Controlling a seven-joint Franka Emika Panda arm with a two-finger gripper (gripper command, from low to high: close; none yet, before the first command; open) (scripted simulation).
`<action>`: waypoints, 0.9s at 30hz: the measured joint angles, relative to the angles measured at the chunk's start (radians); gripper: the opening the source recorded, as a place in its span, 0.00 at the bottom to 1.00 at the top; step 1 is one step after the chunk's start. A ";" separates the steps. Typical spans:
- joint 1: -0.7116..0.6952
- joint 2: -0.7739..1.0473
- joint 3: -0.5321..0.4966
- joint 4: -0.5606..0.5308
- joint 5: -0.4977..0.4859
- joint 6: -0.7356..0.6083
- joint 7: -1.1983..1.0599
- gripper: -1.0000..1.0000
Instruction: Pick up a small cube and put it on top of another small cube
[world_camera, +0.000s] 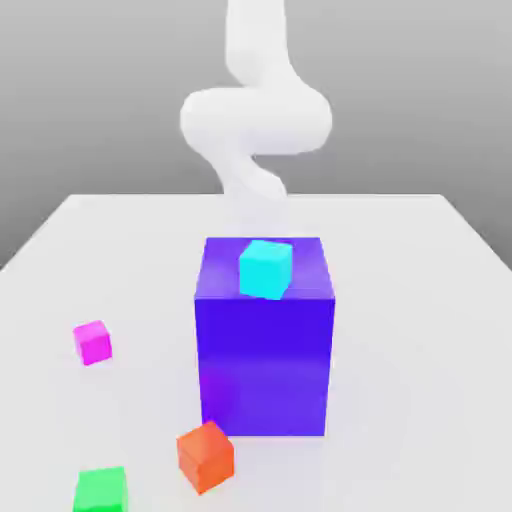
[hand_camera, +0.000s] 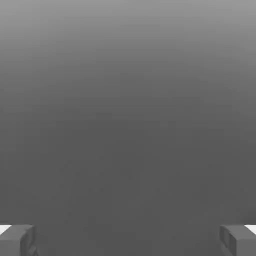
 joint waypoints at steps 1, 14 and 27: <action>-0.032 0.021 0.009 -0.017 -0.005 0.016 0.048 0.50; -0.389 0.277 0.073 -0.216 -0.074 0.205 0.625 0.50; -0.693 0.528 0.054 -0.415 -0.116 0.393 1.178 0.50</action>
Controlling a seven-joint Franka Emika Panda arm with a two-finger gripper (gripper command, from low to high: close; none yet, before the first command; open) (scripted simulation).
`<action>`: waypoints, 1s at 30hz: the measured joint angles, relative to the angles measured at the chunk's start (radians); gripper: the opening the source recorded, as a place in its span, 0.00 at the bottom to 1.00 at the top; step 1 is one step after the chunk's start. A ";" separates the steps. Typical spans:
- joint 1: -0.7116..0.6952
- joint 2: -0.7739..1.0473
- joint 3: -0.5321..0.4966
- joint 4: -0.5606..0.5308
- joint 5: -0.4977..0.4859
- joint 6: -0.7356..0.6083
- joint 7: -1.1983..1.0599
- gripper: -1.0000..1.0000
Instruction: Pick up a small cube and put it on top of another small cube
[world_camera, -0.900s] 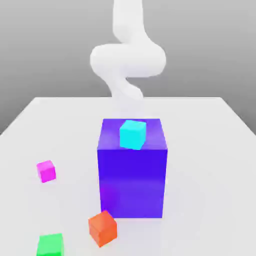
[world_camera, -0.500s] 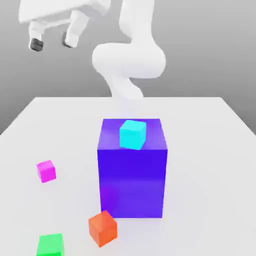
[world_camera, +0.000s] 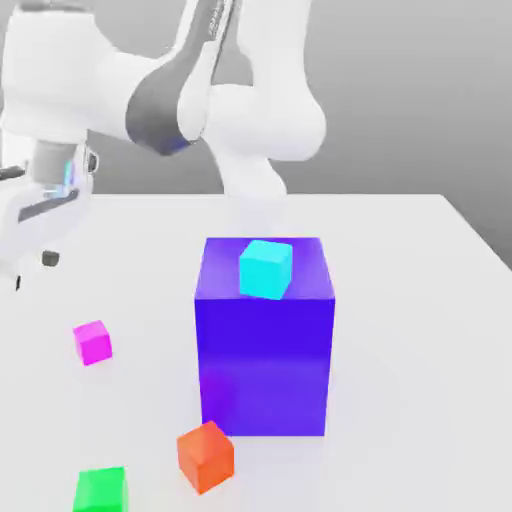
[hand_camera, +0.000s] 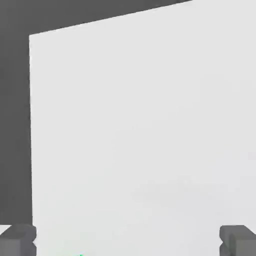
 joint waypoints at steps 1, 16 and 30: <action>-0.020 0.019 -0.005 -0.015 0.002 0.015 0.038 0.50; -0.150 0.289 -0.074 -0.143 0.147 0.241 0.347 0.50; -0.154 0.492 -0.074 -0.114 0.150 0.409 0.337 0.00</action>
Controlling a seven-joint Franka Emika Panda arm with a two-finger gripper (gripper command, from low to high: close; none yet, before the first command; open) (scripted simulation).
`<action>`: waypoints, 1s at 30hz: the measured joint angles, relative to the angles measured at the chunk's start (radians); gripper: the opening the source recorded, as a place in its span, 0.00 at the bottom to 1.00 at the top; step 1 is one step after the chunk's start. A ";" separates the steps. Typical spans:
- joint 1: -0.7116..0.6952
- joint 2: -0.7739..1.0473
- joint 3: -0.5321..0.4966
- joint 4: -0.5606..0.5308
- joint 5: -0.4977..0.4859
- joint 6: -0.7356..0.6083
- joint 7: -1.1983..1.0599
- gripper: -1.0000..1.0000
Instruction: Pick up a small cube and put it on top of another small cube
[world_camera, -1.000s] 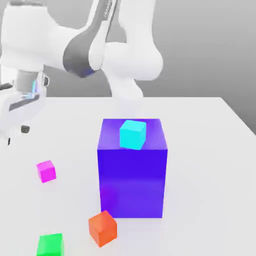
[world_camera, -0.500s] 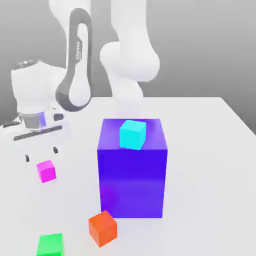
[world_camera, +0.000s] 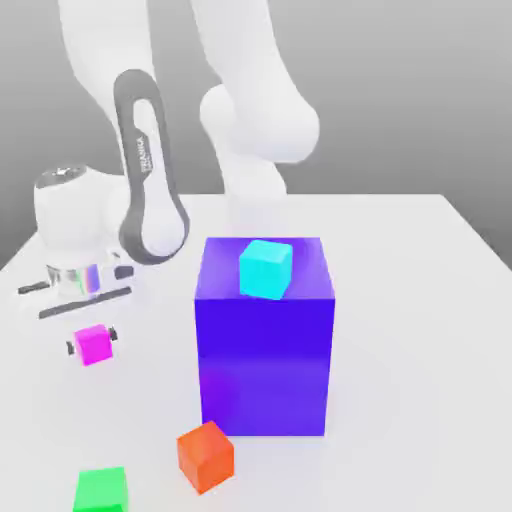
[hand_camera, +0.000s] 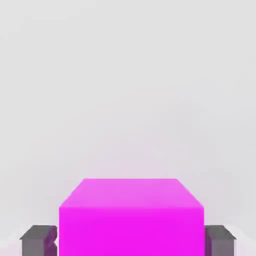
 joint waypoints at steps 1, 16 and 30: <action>0.000 0.000 0.000 0.000 0.000 0.001 0.000 0.00; -0.001 -0.257 -0.002 -0.044 -0.013 -0.210 0.013 0.00; 0.160 -0.142 0.205 0.313 -0.013 -0.457 -0.379 0.00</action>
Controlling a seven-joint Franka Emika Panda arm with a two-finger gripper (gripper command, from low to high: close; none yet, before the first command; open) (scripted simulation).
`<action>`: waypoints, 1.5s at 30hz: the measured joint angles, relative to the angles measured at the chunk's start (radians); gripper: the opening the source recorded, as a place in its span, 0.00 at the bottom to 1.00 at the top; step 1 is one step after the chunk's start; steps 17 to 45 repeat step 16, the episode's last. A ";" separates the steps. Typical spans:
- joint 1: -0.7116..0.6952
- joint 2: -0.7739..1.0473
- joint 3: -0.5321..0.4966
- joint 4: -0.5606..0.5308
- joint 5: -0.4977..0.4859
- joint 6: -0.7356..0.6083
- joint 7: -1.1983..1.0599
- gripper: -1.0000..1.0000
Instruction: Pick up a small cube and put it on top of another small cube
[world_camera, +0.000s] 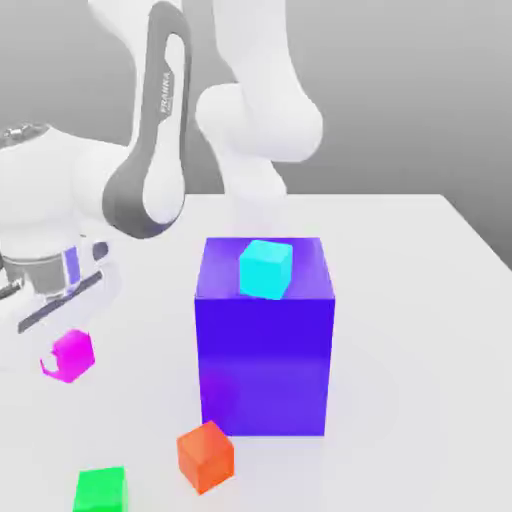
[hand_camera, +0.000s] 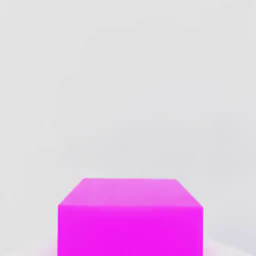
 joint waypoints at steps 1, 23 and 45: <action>0.012 0.014 0.013 0.031 -0.014 -0.018 -0.023 0.00; 0.154 0.258 0.045 0.261 -0.210 -0.021 -0.114 1.00; 0.154 0.258 0.045 0.261 -0.210 -0.021 -0.114 1.00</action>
